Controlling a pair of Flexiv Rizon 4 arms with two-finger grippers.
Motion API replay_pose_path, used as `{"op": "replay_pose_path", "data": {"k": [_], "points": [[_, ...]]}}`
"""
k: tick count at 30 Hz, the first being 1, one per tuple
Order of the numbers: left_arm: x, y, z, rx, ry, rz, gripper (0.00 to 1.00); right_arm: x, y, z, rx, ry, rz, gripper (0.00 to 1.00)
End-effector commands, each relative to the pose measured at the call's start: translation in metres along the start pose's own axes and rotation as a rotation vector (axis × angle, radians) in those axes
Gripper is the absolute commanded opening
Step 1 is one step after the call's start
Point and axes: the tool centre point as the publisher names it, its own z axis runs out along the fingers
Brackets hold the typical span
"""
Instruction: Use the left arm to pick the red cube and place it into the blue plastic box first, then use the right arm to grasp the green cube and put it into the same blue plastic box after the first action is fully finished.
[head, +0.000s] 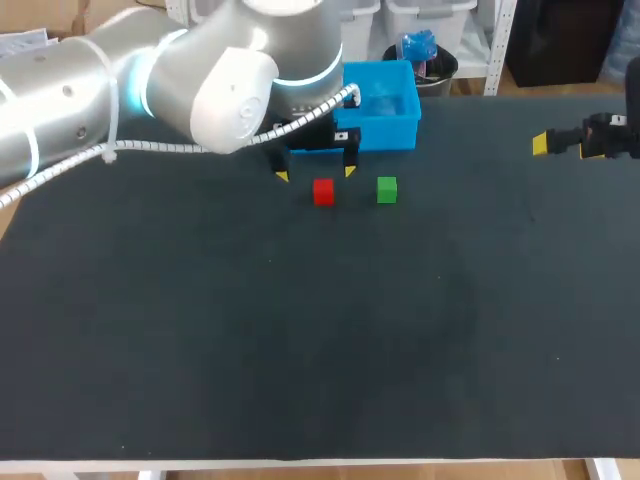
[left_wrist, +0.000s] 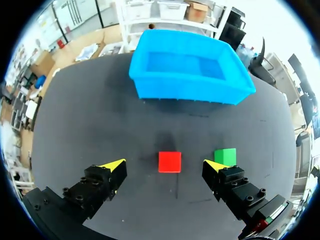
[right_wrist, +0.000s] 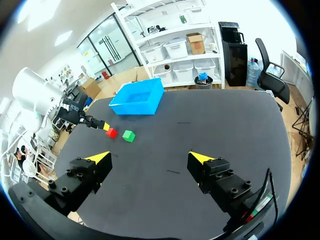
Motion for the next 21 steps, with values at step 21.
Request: {"op": "replay_pose_path", "data": {"k": [21], "points": [[0.01,0.001,0.03,-0.018,0.025,-0.024,1.0,0.0,-0.001,0.0,-0.001,0.0,-0.001,1.0]]}}
